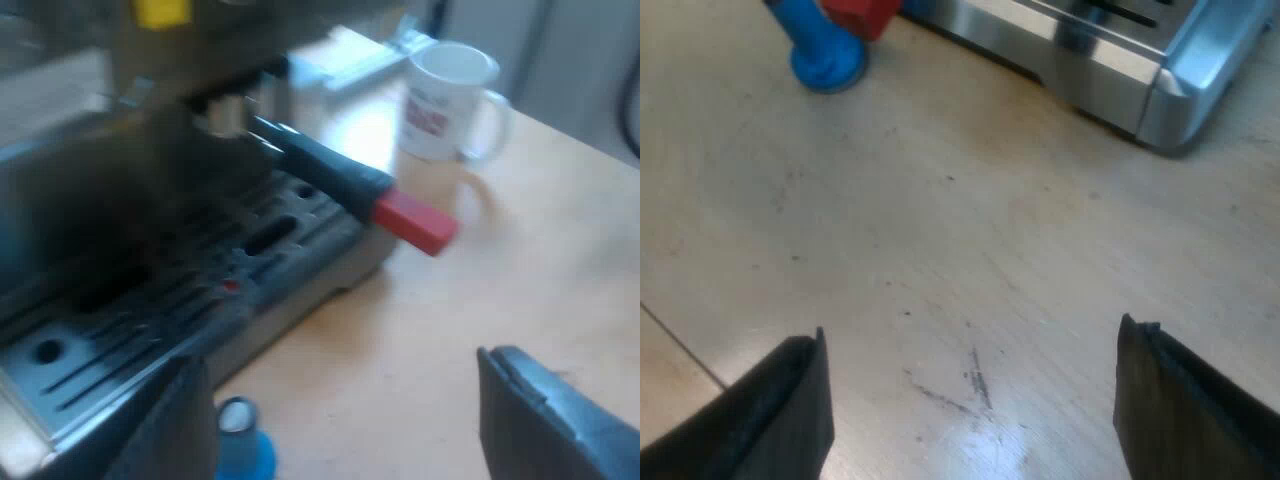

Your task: Grind coffee beans and then tamp

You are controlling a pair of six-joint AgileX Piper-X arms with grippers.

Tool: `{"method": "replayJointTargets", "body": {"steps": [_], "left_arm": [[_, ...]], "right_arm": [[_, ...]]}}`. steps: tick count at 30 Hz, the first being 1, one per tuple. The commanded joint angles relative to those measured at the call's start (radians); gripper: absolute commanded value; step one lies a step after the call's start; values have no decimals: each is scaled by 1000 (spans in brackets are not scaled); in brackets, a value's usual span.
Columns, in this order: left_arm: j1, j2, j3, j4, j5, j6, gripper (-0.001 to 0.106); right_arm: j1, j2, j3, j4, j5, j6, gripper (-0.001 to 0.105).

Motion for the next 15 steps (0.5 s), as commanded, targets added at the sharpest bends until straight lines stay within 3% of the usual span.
{"method": "replayJointTargets", "body": {"steps": [1, 7, 15], "left_arm": [[-32, 49, -6, -35, 47, 34, 59], [-95, 138, 33, -159, 103, 66, 59], [-146, 162, 168, -377, 142, 66, 59]], "right_arm": [[58, 29, -12, -56, -14, -14, 62], [227, 94, -12, -143, 76, 4, 62], [473, 151, 25, -330, 339, 138, 62]]}}
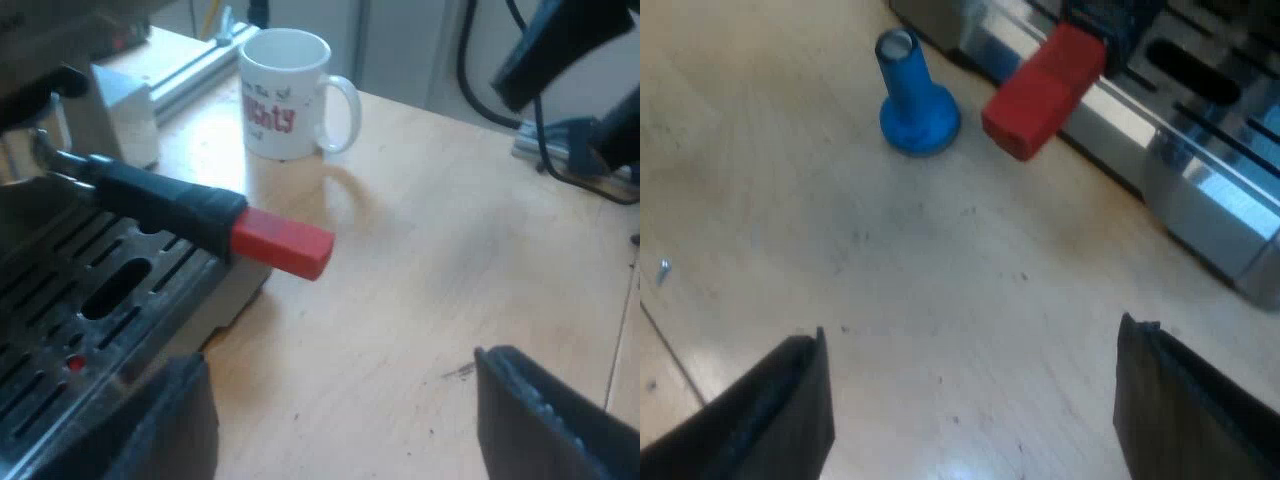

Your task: Grind coffee beans and then tamp

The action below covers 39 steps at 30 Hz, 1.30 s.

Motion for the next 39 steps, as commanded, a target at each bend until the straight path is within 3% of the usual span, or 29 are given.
{"method": "replayJointTargets", "body": {"steps": [1, 7, 13, 17, 30, 33, 35, 39], "left_arm": [[-8, -2, 52, -100, 29, 0, 59], [-8, 3, 132, -202, 28, 0, 59], [-8, 3, 172, -204, 48, 0, 59], [-8, 3, 198, -204, 65, 0, 59], [-8, 3, 233, -204, 82, 0, 59], [-8, 3, 233, -204, 82, 0, 59], [-8, 3, 233, -204, 82, 0, 59], [-8, 3, 233, -204, 82, -2, 59]], "right_arm": [[86, 2, 32, -106, 102, 38, 62], [265, 40, 143, -322, 363, 142, 62], [399, 124, 214, -462, 575, 243, 62], [470, 199, 241, -556, 720, 273, 62], [537, 393, 240, -737, 918, 352, 62], [537, 425, 240, -752, 945, 366, 52], [537, 446, 240, -752, 950, 387, 37], [537, 481, 240, -752, 974, 457, 24]]}}
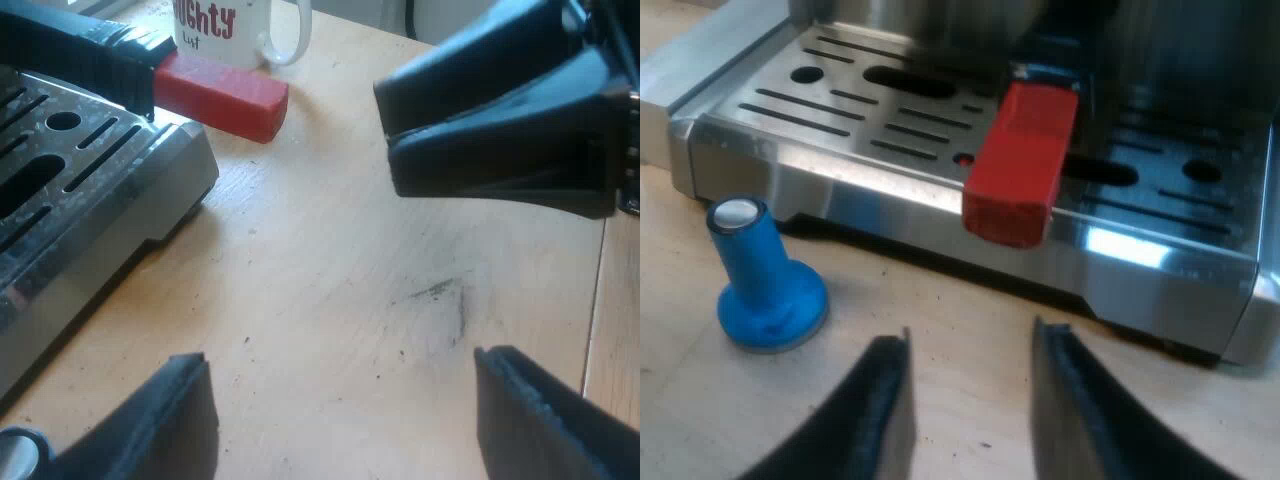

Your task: Grind coffee beans and then tamp

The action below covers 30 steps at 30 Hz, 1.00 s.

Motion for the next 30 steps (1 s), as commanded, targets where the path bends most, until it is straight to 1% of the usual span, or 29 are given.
{"method": "replayJointTargets", "body": {"steps": [1, 7, 9, 11, 13, 16, 21, 24, 26, 27, 30], "left_arm": [[-6, 3, -4, -17, 13, -2, 59], [-6, 3, -4, -17, 13, -2, 59], [-6, 3, -4, -17, 13, -2, 59], [-6, 3, -4, -17, 13, -5, 59], [-6, 3, -4, -16, 13, -5, 59], [-6, 3, -4, -16, 13, -5, 59], [-6, 3, -4, -10, 13, -5, 59], [-6, 3, -4, -10, 13, -5, 59], [-6, 3, -4, -10, 13, -5, 59], [-6, 3, -4, -10, 13, -5, 59], [-6, 3, -4, -10, 13, -5, 59]], "right_arm": [[2, 27, -2, -8, 46, 31, 24], [-1, 84, -2, -80, 72, 31, 24], [-1, 114, -2, -123, 98, 31, 24], [-1, 184, -2, -228, 178, 31, 21], [-1, 203, -2, -264, 198, 28, 20], [-16, 222, -2, -302, 198, 24, 20], [-60, 226, -2, -359, 196, -4, 20], [-70, 226, -2, -367, 191, -11, 20], [-87, 226, -2, -380, 168, -26, 20], [-120, 230, -2, -380, 96, -31, 20], [-148, 237, -2, -380, 99, -37, 20]]}}
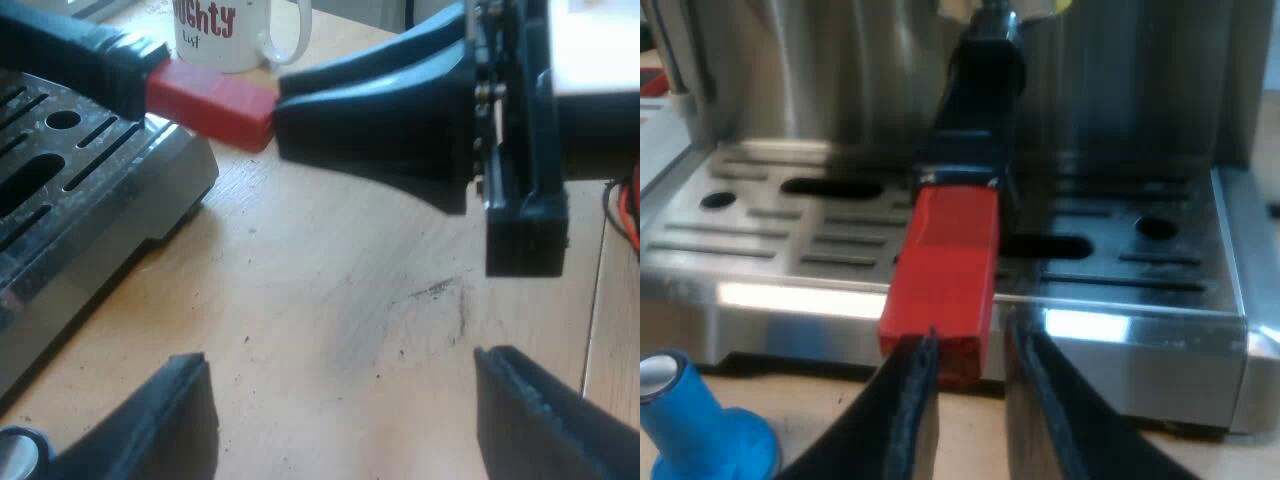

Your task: Grind coffee beans and then tamp

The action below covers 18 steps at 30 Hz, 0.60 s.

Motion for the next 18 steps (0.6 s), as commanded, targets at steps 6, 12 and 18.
{"method": "replayJointTargets", "body": {"steps": [6, 12, 18], "left_arm": [[-6, 3, -4, -10, 13, -5, 59], [-6, 3, -4, -10, 13, -5, 59], [-6, 3, -4, -10, 13, -12, 59]], "right_arm": [[-51, 10, -2, -45, 23, -81, 20], [-82, 10, -2, -148, 40, -199, 20], [-98, 10, -2, -163, 89, -203, 20]]}}
